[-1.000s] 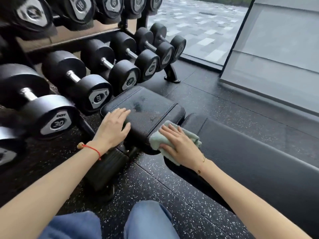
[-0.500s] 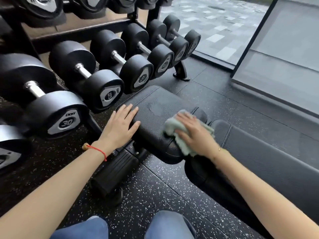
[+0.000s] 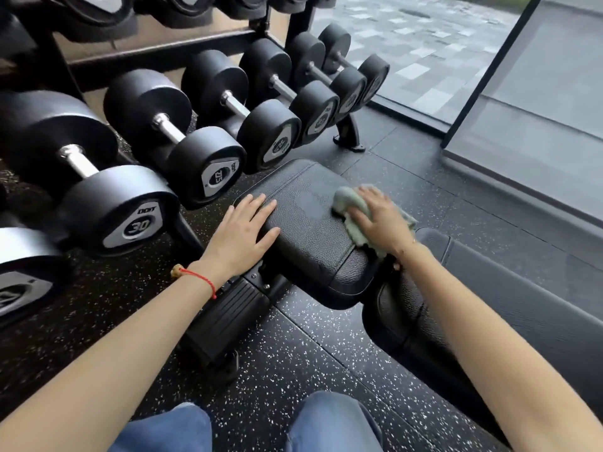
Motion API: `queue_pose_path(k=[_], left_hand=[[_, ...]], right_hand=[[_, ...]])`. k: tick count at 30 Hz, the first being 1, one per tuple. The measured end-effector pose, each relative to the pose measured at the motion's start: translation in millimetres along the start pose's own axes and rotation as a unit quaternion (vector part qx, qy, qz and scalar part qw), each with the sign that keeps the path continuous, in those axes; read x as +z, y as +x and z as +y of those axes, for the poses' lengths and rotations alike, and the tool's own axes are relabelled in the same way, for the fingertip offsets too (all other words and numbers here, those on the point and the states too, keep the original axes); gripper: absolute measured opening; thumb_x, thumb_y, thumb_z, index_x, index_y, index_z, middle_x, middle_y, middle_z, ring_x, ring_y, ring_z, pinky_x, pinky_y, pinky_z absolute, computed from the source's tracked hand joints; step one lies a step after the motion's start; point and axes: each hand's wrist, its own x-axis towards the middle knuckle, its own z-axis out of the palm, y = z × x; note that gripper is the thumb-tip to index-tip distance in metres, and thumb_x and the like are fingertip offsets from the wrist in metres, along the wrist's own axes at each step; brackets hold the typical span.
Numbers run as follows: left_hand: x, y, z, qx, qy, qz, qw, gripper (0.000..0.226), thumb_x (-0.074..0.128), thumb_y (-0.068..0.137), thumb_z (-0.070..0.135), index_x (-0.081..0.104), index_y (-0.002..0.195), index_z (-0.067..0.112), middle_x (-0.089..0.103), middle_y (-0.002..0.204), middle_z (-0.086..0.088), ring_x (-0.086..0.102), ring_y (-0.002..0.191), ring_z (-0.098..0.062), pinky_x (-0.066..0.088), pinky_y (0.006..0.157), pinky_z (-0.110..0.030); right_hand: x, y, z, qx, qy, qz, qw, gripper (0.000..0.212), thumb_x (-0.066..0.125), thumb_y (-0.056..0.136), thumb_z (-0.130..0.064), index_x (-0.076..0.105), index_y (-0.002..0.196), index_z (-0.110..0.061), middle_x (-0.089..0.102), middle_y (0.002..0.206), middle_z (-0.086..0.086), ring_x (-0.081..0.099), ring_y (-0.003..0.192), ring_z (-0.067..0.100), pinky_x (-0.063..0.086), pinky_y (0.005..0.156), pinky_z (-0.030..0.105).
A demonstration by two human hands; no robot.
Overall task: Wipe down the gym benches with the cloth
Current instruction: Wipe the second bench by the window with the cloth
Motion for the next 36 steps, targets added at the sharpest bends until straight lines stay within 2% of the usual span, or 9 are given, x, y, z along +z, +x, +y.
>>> queue_pose_path(k=[2, 5, 8, 10, 12, 14, 21, 27, 36], left_hand=[[-1, 0, 1, -0.002, -0.004, -0.004, 1.000, 0.059, 0.039, 0.100, 0.046, 0.023, 0.154, 0.027, 0.017, 0.162, 0.004, 0.005, 0.151, -0.016, 0.006, 0.122, -0.042], [-2, -1, 2, -0.002, -0.005, -0.007, 1.000, 0.059, 0.038, 0.100, 0.046, 0.022, 0.154, 0.027, 0.016, 0.162, 0.003, 0.004, 0.151, -0.015, 0.005, 0.123, -0.042], [-2, -1, 1, 0.000, -0.004, -0.009, 1.000, 0.059, 0.037, 0.100, 0.046, 0.021, 0.154, 0.027, 0.016, 0.162, 0.003, 0.003, 0.151, -0.015, 0.005, 0.123, -0.042], [-2, -1, 1, -0.001, -0.012, -0.008, 1.000, 0.059, 0.038, 0.100, 0.046, 0.022, 0.154, 0.027, 0.016, 0.162, 0.003, 0.003, 0.151, -0.015, 0.005, 0.123, -0.043], [-2, -1, 2, -0.002, -0.012, -0.012, 1.000, 0.059, 0.038, 0.100, 0.045, 0.022, 0.154, 0.027, 0.015, 0.162, 0.002, 0.002, 0.151, -0.015, 0.004, 0.123, -0.043], [-2, -1, 2, -0.002, -0.007, -0.015, 1.000, 0.059, 0.037, 0.101, 0.045, 0.021, 0.154, 0.026, 0.015, 0.162, 0.002, 0.002, 0.151, -0.016, 0.003, 0.122, -0.043], [0, 1, 0, -0.002, -0.004, -0.015, 1.000, 0.060, 0.037, 0.100, 0.046, 0.022, 0.154, 0.027, 0.015, 0.162, 0.002, 0.002, 0.151, -0.016, 0.003, 0.122, -0.042], [0, 1, 2, -0.012, -0.012, -0.014, 1.000, 0.059, 0.038, 0.100, 0.046, 0.023, 0.154, 0.028, 0.015, 0.162, 0.003, 0.002, 0.151, -0.015, 0.003, 0.122, -0.042], [-3, 1, 6, -0.017, -0.021, -0.012, 1.000, 0.059, 0.042, 0.099, 0.044, 0.025, 0.153, 0.027, 0.017, 0.162, 0.003, 0.004, 0.151, -0.015, 0.005, 0.122, -0.042]], right_hand=[[2, 14, -9, 0.051, -0.033, -0.005, 0.998, 0.052, 0.047, 0.101, -0.034, 0.038, 0.148, -0.014, 0.033, 0.156, 0.010, 0.023, 0.147, 0.027, 0.010, 0.122, 0.045], [22, -22, -37, -0.099, -0.009, -0.023, 0.995, 0.059, 0.051, 0.096, -0.043, 0.040, 0.147, -0.015, 0.037, 0.154, 0.006, 0.024, 0.147, 0.022, 0.011, 0.123, 0.045], [25, -69, -39, -0.184, 0.016, -0.056, 0.981, 0.060, 0.042, 0.097, -0.057, 0.030, 0.151, -0.032, 0.028, 0.159, -0.010, 0.014, 0.149, 0.009, 0.003, 0.124, 0.031], [17, -54, -17, -0.158, 0.020, -0.030, 0.987, 0.054, 0.051, 0.098, -0.044, 0.038, 0.147, -0.028, 0.036, 0.155, -0.005, 0.025, 0.146, 0.012, 0.012, 0.123, 0.035], [4, -18, 3, -0.038, 0.017, 0.008, 0.999, 0.048, 0.054, 0.098, -0.028, 0.044, 0.144, -0.019, 0.041, 0.151, 0.007, 0.034, 0.141, 0.024, 0.022, 0.120, 0.043], [-4, 11, 3, 0.069, -0.002, 0.003, 0.998, 0.050, 0.049, 0.100, -0.033, 0.040, 0.147, -0.017, 0.036, 0.154, 0.009, 0.028, 0.145, 0.027, 0.016, 0.121, 0.045], [25, -46, -43, -0.161, 0.023, -0.053, 0.985, 0.063, 0.039, 0.097, -0.057, 0.036, 0.150, -0.023, 0.031, 0.157, -0.003, 0.017, 0.149, 0.013, 0.007, 0.123, 0.035], [11, -1, -39, -0.068, 0.001, -0.047, 0.997, 0.053, 0.045, 0.101, -0.042, 0.039, 0.147, -0.018, 0.032, 0.157, 0.004, 0.017, 0.149, 0.019, 0.009, 0.123, 0.044], [18, -53, -13, -0.119, 0.062, 0.012, 0.991, 0.049, 0.056, 0.095, -0.043, 0.049, 0.141, -0.027, 0.043, 0.151, -0.002, 0.027, 0.146, 0.015, 0.014, 0.123, 0.039]])
